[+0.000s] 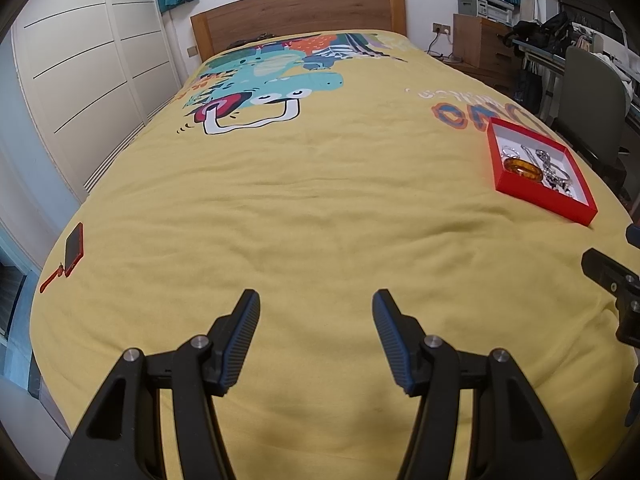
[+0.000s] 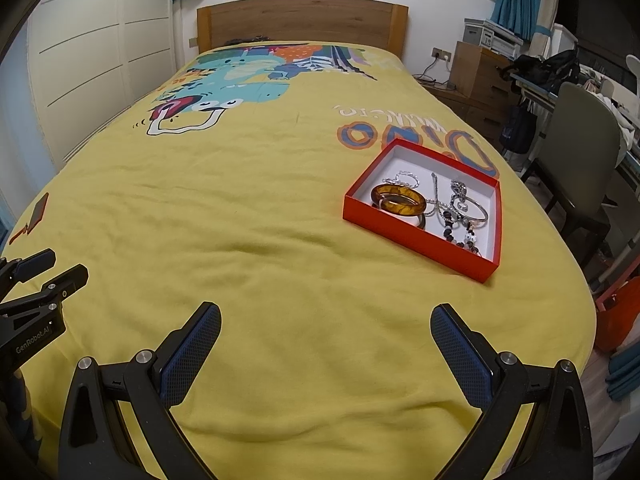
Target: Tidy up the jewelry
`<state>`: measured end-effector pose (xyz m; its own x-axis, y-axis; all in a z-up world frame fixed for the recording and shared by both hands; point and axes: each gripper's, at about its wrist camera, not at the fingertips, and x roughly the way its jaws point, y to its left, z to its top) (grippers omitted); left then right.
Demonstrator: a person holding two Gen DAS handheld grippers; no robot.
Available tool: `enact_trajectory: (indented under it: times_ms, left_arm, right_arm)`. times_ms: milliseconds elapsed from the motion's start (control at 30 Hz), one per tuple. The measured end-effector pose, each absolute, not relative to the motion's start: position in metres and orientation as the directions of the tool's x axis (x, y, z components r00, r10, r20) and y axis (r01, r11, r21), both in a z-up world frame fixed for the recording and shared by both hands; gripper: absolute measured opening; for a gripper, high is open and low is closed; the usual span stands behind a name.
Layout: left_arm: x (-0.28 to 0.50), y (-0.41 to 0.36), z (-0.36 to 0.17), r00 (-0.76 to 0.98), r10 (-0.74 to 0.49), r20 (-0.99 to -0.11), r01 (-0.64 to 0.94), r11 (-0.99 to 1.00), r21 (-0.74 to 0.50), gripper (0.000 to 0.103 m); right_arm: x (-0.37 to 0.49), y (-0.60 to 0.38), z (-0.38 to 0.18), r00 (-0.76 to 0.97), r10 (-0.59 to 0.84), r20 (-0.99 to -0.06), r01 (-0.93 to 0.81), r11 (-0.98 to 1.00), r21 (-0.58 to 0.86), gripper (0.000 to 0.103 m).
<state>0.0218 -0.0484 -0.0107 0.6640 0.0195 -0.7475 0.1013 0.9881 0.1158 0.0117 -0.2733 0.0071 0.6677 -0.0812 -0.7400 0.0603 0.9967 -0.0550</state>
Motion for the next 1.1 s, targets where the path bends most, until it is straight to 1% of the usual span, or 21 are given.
enact_trajectory:
  times_ms: [1100]
  left_arm:
    - [0.0223, -0.0452, -0.0125, 0.666, 0.028, -0.745, 0.096, 0.988, 0.123, 0.057]
  right_arm:
    - [0.0128, -0.2664, 0.005, 0.669, -0.068, -0.74, 0.029, 0.997, -0.065, 0.103]
